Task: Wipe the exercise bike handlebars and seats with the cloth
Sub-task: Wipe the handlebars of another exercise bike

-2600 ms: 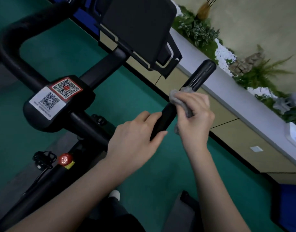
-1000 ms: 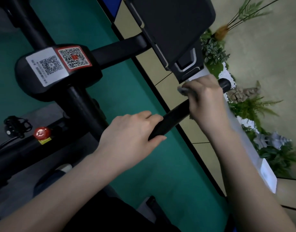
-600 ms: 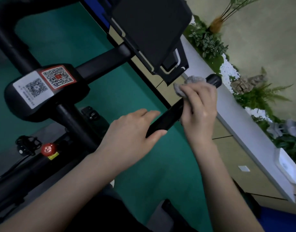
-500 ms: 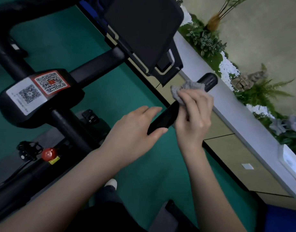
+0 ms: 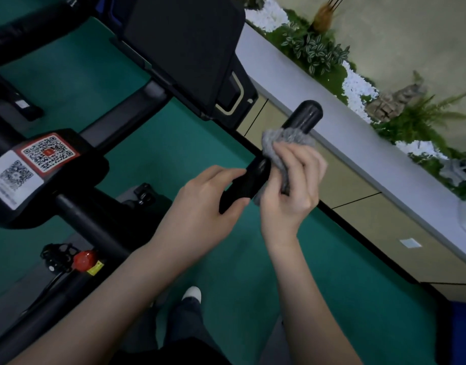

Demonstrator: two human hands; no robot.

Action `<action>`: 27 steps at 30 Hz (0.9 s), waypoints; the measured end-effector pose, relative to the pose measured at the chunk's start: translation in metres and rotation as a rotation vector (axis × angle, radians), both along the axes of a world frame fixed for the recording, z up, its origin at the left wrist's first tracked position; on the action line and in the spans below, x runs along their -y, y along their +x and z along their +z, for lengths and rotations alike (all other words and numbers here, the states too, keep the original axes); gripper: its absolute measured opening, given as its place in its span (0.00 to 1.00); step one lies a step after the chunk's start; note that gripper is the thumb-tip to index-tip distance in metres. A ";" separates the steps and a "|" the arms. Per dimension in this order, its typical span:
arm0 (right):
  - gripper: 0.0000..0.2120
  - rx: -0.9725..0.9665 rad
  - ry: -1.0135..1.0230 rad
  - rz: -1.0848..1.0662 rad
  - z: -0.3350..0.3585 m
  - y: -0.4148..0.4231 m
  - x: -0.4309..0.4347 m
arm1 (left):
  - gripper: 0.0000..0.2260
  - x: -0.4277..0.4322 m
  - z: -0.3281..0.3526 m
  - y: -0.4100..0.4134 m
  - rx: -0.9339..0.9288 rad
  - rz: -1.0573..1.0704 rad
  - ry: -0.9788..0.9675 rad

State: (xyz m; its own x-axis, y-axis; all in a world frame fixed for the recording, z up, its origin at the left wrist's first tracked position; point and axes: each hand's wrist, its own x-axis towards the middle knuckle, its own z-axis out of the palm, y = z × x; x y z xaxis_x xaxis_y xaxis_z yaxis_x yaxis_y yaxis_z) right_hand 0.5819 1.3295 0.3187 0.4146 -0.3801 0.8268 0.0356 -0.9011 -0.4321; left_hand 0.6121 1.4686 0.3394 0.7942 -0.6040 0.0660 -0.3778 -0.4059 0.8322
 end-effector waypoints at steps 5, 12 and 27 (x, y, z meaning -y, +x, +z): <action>0.10 0.015 0.112 -0.007 -0.004 -0.005 -0.009 | 0.18 0.001 0.001 -0.001 0.013 0.015 0.003; 0.09 0.214 0.341 -0.110 0.026 0.029 0.009 | 0.18 0.001 0.001 -0.003 0.029 0.016 0.010; 0.09 0.410 0.990 -0.081 0.035 0.037 0.018 | 0.17 0.001 0.000 -0.002 0.058 0.024 0.021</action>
State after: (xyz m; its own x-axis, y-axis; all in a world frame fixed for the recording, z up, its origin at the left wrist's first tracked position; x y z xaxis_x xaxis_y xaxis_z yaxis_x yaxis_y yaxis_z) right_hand 0.6190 1.3110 0.3535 0.1192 -0.9712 0.2062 0.2998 -0.1628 -0.9400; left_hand 0.6100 1.4672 0.3399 0.8034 -0.5869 0.1001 -0.4154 -0.4321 0.8005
